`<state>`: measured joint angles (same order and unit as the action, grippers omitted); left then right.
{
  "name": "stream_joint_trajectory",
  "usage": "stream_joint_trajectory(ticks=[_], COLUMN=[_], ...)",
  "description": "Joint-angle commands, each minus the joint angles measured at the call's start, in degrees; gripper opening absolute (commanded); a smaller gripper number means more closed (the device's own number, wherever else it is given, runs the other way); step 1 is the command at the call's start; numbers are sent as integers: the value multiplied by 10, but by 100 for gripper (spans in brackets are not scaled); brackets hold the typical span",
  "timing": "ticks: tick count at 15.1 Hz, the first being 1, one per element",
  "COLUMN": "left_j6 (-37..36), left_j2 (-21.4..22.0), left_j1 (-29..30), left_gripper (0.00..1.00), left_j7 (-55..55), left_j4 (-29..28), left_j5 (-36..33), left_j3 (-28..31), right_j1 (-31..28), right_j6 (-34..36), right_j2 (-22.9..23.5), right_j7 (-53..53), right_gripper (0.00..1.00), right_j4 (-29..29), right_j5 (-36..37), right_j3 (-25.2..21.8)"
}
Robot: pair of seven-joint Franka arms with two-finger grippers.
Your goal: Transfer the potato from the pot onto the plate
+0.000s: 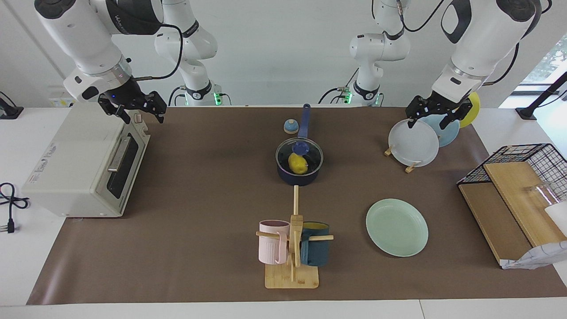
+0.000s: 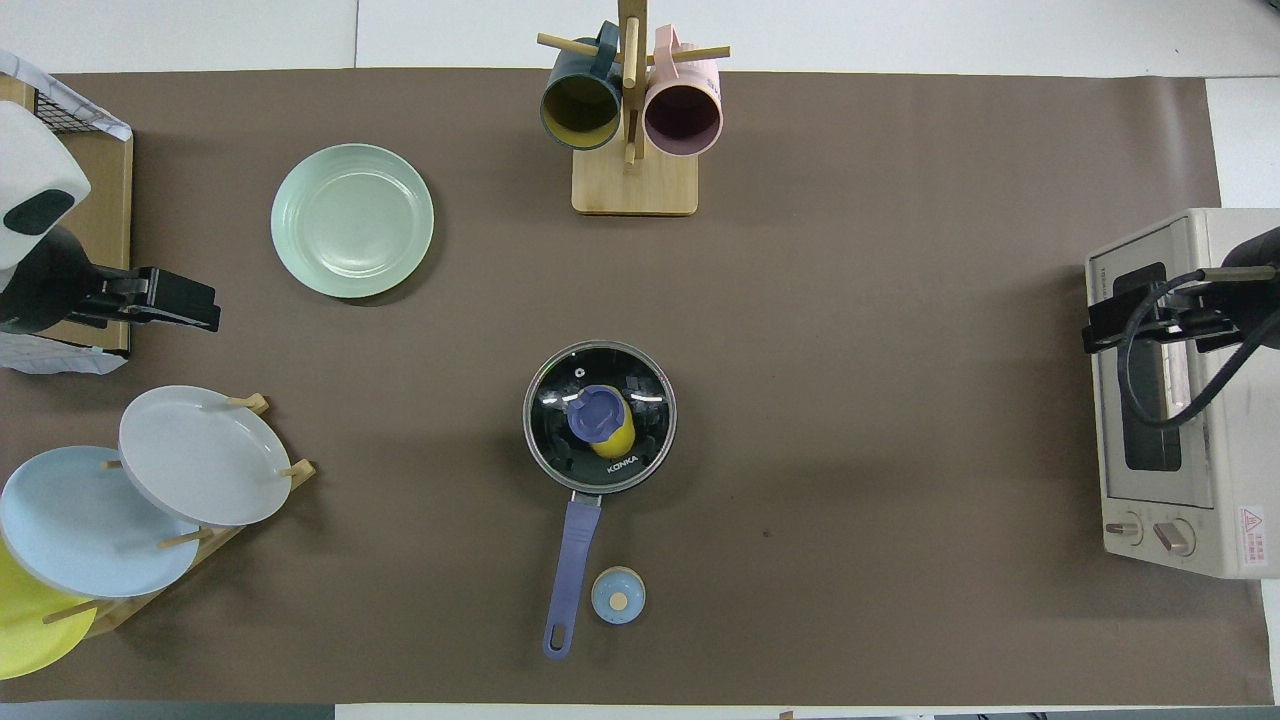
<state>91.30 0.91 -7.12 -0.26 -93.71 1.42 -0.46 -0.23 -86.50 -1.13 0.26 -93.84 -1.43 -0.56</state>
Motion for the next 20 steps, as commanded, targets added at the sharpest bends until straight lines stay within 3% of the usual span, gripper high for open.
stream_joint_trajectory(ticks=[1,5,9,11,17,20], left_j6=[-4,-5,-5,-5,-5,-5], left_j2=[13,13,13,13,13,13], left_j1=[3,3,3,3,3,3], left_gripper=[100,100,100,100,100,100], left_j7=[3,3,4,3,3,3], left_j4=[-10,-10,-10,-10,-10,-10], left_j5=[-3,-3,-3,-3,-3,-3], left_j3=[0,0,0,0,0,0], right_j1=[-1,40,128,176,294,327], right_j6=[-8,-38,-61,-75,-82,-125], right_j2=[-5,-4,10,37,185,209], right_j7=[-10,-4,96,187,360,393], right_gripper=[100,100,100,100,100,100], right_j4=[-4,-1,2,27,169,188], right_j5=[-9,-15,-16,-22,-17,-13], right_j3=[0,10,11,12,12,12])
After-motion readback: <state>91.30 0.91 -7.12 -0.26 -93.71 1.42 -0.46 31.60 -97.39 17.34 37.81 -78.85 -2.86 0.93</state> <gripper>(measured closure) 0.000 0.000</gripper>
